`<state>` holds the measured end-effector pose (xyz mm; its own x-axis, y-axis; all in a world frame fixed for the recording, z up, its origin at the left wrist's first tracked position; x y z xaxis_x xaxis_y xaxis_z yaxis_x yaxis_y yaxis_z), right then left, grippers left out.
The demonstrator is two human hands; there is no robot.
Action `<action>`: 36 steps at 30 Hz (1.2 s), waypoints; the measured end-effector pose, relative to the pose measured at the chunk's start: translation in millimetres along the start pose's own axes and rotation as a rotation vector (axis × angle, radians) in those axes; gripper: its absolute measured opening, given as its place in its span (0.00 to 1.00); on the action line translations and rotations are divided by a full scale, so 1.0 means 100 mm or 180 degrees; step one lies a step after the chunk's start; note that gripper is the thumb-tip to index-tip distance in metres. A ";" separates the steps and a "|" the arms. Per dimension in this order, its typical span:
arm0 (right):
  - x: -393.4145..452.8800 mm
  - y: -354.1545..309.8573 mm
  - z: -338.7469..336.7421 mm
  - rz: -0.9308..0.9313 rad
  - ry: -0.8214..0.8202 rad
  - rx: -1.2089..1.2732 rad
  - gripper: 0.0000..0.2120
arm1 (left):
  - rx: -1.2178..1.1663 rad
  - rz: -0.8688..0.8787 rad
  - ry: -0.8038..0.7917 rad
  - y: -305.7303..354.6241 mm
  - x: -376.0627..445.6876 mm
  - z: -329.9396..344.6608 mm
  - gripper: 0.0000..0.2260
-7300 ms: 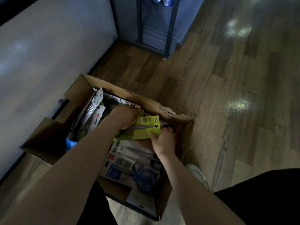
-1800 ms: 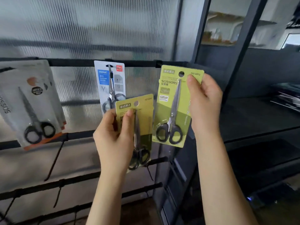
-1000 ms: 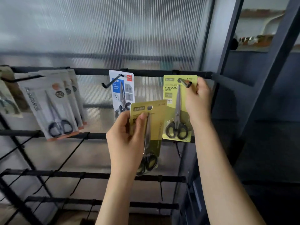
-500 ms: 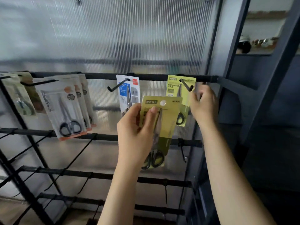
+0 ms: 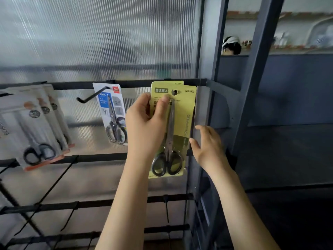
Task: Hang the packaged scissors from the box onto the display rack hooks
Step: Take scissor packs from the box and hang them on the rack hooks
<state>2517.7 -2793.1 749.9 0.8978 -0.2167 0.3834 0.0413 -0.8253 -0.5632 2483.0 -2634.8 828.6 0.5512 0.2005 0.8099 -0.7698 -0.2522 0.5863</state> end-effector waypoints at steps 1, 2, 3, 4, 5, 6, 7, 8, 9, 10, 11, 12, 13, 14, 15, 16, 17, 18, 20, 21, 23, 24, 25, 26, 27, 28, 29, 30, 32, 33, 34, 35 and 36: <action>0.00 0.01 0.01 0.0010 -0.0028 -0.0047 0.21 | -0.0011 -0.0042 -0.0005 -0.02 0.00 0.01 0.12; -0.01 0.02 0.02 0.0003 -0.0035 -0.0085 0.21 | -0.0029 -0.0085 -0.0002 -0.04 0.00 0.01 0.11; -0.01 0.02 0.03 -0.0004 -0.0037 -0.0097 0.21 | -0.0041 -0.0128 0.0011 -0.06 -0.01 0.03 0.10; -0.01 0.03 0.04 -0.0001 -0.0041 -0.0083 0.21 | -0.0036 -0.0157 0.0029 -0.09 -0.01 0.04 0.09; -0.01 0.03 0.05 0.0003 -0.0042 -0.0065 0.21 | -0.0005 -0.0176 0.0043 -0.12 0.00 0.06 0.08; -0.01 0.04 0.06 -0.0005 -0.0026 -0.0060 0.21 | 0.0035 -0.0194 0.0050 -0.16 0.01 0.08 0.09; 0.00 0.05 0.07 -0.0022 -0.0006 -0.0077 0.21 | 0.0074 -0.0207 0.0046 -0.20 0.03 0.10 0.10; 0.01 0.06 0.08 -0.0042 0.0013 -0.0104 0.21 | 0.0122 -0.0217 0.0044 -0.26 0.05 0.12 0.11; 0.01 0.07 0.09 -0.0051 0.0020 -0.0123 0.21 | 0.0181 -0.0216 0.0044 -0.31 0.08 0.15 0.13; 0.02 0.08 0.09 -0.0047 0.0020 -0.0125 0.21 | 0.0224 -0.0217 0.0047 -0.38 0.11 0.18 0.15; 0.03 0.09 0.10 -0.0042 0.0019 -0.0112 0.21 | 0.0245 -0.0224 0.0048 -0.44 0.15 0.20 0.16; 0.03 0.09 0.10 -0.0043 0.0028 -0.0088 0.21 | 0.0258 -0.0238 0.0043 -0.51 0.19 0.23 0.16; 0.03 0.10 0.11 -0.0045 0.0037 -0.0076 0.21 | 0.0280 -0.0254 0.0032 -0.57 0.23 0.25 0.17; 0.03 0.10 0.11 -0.0044 0.0039 -0.0074 0.21 | 0.0310 -0.0283 0.0021 -0.63 0.27 0.27 0.16; 0.03 0.11 0.12 -0.0044 0.0034 -0.0078 0.21 | 0.0357 -0.0313 0.0000 -0.68 0.32 0.29 0.16; 0.03 0.12 0.14 -0.0049 0.0037 -0.0078 0.21 | 0.0431 -0.0331 -0.0024 -0.73 0.36 0.31 0.17; 0.03 0.13 0.15 -0.0056 0.0050 -0.0077 0.21 | 0.0520 -0.0342 -0.0050 -0.77 0.40 0.32 0.17; 0.03 0.14 0.17 -0.0064 0.0075 -0.0071 0.21 | 0.0601 -0.0348 -0.0075 -0.81 0.43 0.34 0.16; 0.02 0.15 0.21 -0.0094 0.0136 -0.0060 0.20 | 0.0707 -0.0358 -0.0124 -0.88 0.49 0.36 0.15; 0.01 0.15 0.23 -0.0115 0.0175 -0.0053 0.20 | 0.0736 -0.0348 -0.0123 -0.90 0.49 0.36 0.13; -0.01 0.15 0.29 -0.0144 0.0262 -0.0009 0.19 | 0.0786 -0.0301 -0.0054 -0.93 0.48 0.35 0.11; -0.03 0.15 0.33 -0.0177 0.0334 0.0024 0.18 | 0.0820 -0.0297 -0.0017 -0.94 0.43 0.34 0.10; -0.05 0.14 0.37 -0.0214 0.0423 0.0058 0.18 | 0.0882 -0.0292 0.0013 -0.95 0.37 0.33 0.12; -0.07 0.14 0.42 -0.0229 0.0511 0.0082 0.17 | 0.1002 -0.0236 0.0038 -0.96 0.28 0.32 0.15; -0.09 0.14 0.47 -0.0214 0.0596 0.0080 0.17 | 0.1177 -0.0130 0.0065 -0.96 0.18 0.30 0.17; -0.12 0.15 0.53 -0.0180 0.0663 0.0058 0.17 | 0.1353 0.0012 0.0092 -0.95 0.05 0.28 0.18; -0.15 0.15 0.59 -0.0150 0.0719 0.0038 0.18 | 0.1495 0.0166 0.0101 -0.94 -0.10 0.26 0.18; -0.19 0.15 0.66 -0.0110 0.0768 0.0036 0.18 | 0.1588 0.0325 0.0103 -0.94 -0.26 0.23 0.17; -0.29 0.17 0.81 -0.0016 0.0807 0.0078 0.19 | 0.1667 0.0553 0.0108 -0.97 -0.59 0.16 0.15; -0.36 0.18 0.90 0.0008 0.0797 0.0099 0.19 | 0.1697 0.0572 0.0099 -1.00 -0.77 0.11 0.13; -0.44 0.18 0.99 0.0010 0.0776 0.0110 0.20 | 0.1733 0.0517 0.0076 -1.04 -0.94 0.05 0.13; -0.52 0.18 1.09 -0.0008 0.0745 0.0108 0.21 | 0.1777 0.0418 0.0032 -1.10 -1.10 -0.02 0.12; -0.61 0.17 1.19 -0.0025 0.0705 0.0101 0.22 | 0.1824 0.0304 -0.0027 -1.15 -1.26 -0.10 0.12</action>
<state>2516.1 -2732.5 629.9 0.7792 -0.3226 0.5373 0.0647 -0.8113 -0.5810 2499.0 -2621.1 659.0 0.4924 0.1447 0.8583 -0.5205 -0.7414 0.4236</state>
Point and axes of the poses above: each hand's wrist, its own x-axis towards the middle knuckle, its own z-axis out of the palm, y = z × x, the point moved 3 cm from there along x, towards the middle knuckle, and after that the axes turned 9 degrees about z, right-handed, at the moved point
